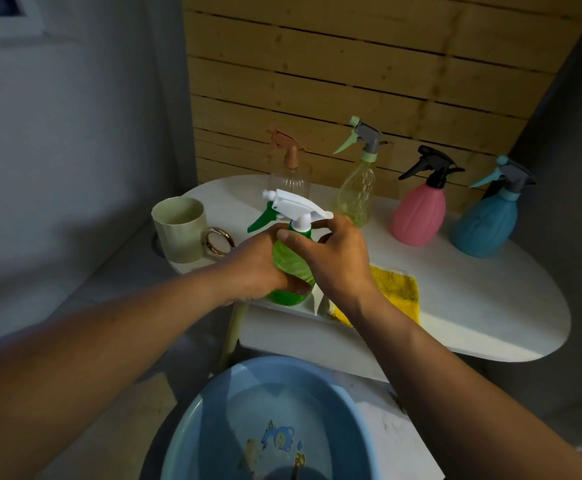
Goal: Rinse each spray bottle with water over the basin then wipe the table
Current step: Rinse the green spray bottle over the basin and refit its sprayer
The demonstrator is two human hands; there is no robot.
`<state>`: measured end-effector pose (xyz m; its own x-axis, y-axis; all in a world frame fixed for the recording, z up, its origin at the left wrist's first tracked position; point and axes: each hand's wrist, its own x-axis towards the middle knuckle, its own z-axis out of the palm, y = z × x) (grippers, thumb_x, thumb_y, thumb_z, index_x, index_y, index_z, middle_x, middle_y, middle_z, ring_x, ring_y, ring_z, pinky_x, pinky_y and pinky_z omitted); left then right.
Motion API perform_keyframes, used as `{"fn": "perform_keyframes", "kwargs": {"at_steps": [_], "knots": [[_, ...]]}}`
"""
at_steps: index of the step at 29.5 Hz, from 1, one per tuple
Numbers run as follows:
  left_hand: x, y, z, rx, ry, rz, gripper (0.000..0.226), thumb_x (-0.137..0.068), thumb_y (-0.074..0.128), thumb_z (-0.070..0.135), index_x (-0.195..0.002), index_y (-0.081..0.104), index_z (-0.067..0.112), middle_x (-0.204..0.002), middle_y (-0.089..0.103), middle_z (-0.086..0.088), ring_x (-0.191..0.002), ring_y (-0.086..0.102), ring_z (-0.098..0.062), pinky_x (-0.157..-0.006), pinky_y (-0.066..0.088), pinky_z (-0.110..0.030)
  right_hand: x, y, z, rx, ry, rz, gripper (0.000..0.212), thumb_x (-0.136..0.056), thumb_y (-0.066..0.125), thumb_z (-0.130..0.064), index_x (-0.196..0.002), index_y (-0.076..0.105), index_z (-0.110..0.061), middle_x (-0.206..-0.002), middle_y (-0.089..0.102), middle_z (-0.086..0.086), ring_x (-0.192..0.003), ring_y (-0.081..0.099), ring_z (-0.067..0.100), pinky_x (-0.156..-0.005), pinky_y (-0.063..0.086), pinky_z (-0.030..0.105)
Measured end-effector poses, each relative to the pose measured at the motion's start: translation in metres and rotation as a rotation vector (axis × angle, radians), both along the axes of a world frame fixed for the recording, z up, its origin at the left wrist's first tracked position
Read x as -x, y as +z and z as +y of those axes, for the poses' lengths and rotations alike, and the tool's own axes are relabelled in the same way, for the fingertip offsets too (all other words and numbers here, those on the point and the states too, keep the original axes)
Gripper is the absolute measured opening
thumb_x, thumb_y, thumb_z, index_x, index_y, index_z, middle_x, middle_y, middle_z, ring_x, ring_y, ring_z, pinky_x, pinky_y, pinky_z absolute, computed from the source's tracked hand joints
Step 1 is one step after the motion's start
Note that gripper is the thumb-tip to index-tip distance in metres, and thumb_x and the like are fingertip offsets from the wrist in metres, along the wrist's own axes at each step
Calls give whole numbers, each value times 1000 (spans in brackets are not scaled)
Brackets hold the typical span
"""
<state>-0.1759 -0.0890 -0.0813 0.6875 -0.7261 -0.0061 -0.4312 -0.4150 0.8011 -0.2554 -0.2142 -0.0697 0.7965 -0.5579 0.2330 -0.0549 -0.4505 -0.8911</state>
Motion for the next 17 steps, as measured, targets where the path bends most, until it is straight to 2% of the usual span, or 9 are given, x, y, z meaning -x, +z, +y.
{"fn": "perform_keyframes", "kwargs": {"at_steps": [3, 6, 9, 11, 12, 15, 17], "knots": [[3, 2, -2, -8, -14, -6, 72, -66, 95, 30, -129, 61, 40, -112, 72, 16, -107, 67, -7, -101, 54, -43, -1, 2, 5, 39, -100, 32, 50, -66, 86, -60, -92, 56, -29, -102, 63, -5, -92, 61, 13, -77, 53, 36], [1, -1, 0, -30, -18, 14, 76, -64, 93, 41, -130, 57, 42, -114, 70, 15, -109, 66, -10, -101, 53, -45, 2, -4, 8, 28, -34, 17, 56, -71, 78, -64, -109, 57, -29, -114, 60, -7, -102, 59, 12, -85, 52, 36], [-1, -1, 2, -56, 4, -10, 85, -57, 90, 53, -131, 49, 47, -113, 69, 15, -106, 67, -11, -98, 54, -44, 3, -9, 7, 43, 32, -49, 43, -84, 72, -49, -119, 63, -27, -116, 56, -6, -93, 55, 8, -81, 47, 29], [1, 1, 1, -36, 0, -23, 83, -62, 93, 44, -133, 50, 43, -113, 69, 14, -106, 66, -9, -98, 54, -42, 3, -7, 4, 62, 11, -81, 28, -85, 77, -41, -107, 68, -26, -106, 57, -7, -84, 51, 5, -75, 42, 24], [2, 2, 1, -20, -7, -17, 78, -65, 94, 36, -131, 54, 41, -111, 70, 14, -105, 66, -7, -98, 54, -40, 2, -6, 4, 51, -21, -75, 29, -82, 80, -44, -101, 66, -28, -103, 58, -7, -84, 53, 6, -73, 43, 25], [2, 1, 0, 5, -27, 8, 70, -66, 94, 28, -126, 62, 39, -108, 73, 14, -104, 68, -7, -98, 55, -42, -1, -6, 8, -8, -83, -28, 48, -69, 84, -59, -98, 57, -33, -105, 63, -8, -95, 60, 12, -77, 50, 33], [0, -1, 0, 2, -28, 16, 70, -65, 94, 31, -127, 61, 38, -109, 72, 14, -105, 68, -9, -99, 55, -45, 1, -9, 11, -20, -50, -32, 52, -71, 76, -66, -106, 57, -33, -109, 62, -9, -96, 60, 12, -79, 52, 36]]}}
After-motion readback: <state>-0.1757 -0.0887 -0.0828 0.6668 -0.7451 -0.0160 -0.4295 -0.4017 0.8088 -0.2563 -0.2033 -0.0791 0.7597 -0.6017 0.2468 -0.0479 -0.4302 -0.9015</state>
